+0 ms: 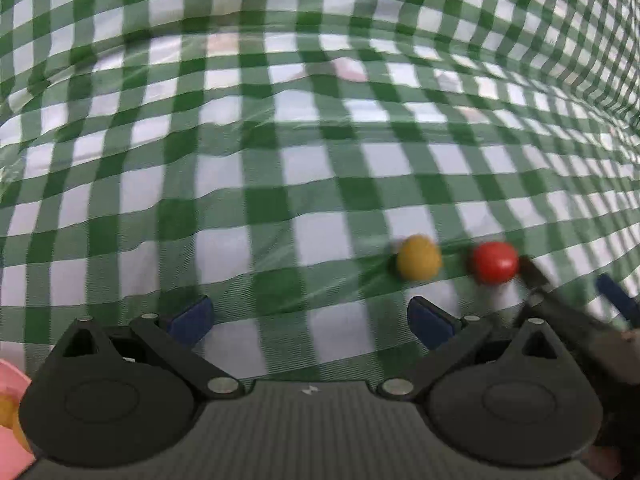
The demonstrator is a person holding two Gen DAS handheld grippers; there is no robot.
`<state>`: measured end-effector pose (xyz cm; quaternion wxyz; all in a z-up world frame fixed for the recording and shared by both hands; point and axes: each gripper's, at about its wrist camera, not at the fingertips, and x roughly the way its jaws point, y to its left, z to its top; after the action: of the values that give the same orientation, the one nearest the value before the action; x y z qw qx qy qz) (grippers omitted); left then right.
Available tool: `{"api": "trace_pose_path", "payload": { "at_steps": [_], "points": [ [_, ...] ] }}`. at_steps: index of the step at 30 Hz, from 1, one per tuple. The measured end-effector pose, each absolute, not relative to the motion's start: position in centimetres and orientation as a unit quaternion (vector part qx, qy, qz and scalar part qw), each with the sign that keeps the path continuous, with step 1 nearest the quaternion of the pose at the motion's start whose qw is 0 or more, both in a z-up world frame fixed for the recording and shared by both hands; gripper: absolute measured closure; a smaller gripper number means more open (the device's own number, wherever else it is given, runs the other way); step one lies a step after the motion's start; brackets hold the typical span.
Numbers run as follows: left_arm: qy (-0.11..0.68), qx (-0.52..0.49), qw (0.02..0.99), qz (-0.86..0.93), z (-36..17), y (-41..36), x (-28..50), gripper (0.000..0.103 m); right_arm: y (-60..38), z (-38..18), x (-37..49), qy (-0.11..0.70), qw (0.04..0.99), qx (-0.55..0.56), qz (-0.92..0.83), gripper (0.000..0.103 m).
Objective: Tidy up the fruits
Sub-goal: 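Grasp the last red cherry tomato with the right tool while the left tool grasps the yellow fruit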
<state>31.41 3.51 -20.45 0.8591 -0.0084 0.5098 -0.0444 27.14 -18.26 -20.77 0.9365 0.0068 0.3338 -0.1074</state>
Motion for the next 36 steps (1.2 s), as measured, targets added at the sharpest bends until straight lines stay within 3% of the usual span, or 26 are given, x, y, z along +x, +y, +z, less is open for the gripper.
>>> {"api": "trace_pose_path", "payload": {
  "at_steps": [7, 17, 36],
  "points": [
    [0.496, -0.041, 0.866, -0.04, -19.5, 4.9, 31.1, 0.0, -17.8, -19.9, 26.5, 0.309, 0.949, 0.009, -0.067, 0.001],
    [0.478, -0.029, 0.877, -0.044, -17.5, 5.2, 31.4, 0.0, -15.2, -21.9, 27.4, 0.344, 0.937, -0.017, -0.049, 0.001],
    [0.491, -0.003, 0.866, -0.096, -21.2, -1.4, 32.6, 0.0, -20.4, -22.4, 27.7, 0.356, 0.917, 0.012, -0.181, 0.001]
  ]
}}
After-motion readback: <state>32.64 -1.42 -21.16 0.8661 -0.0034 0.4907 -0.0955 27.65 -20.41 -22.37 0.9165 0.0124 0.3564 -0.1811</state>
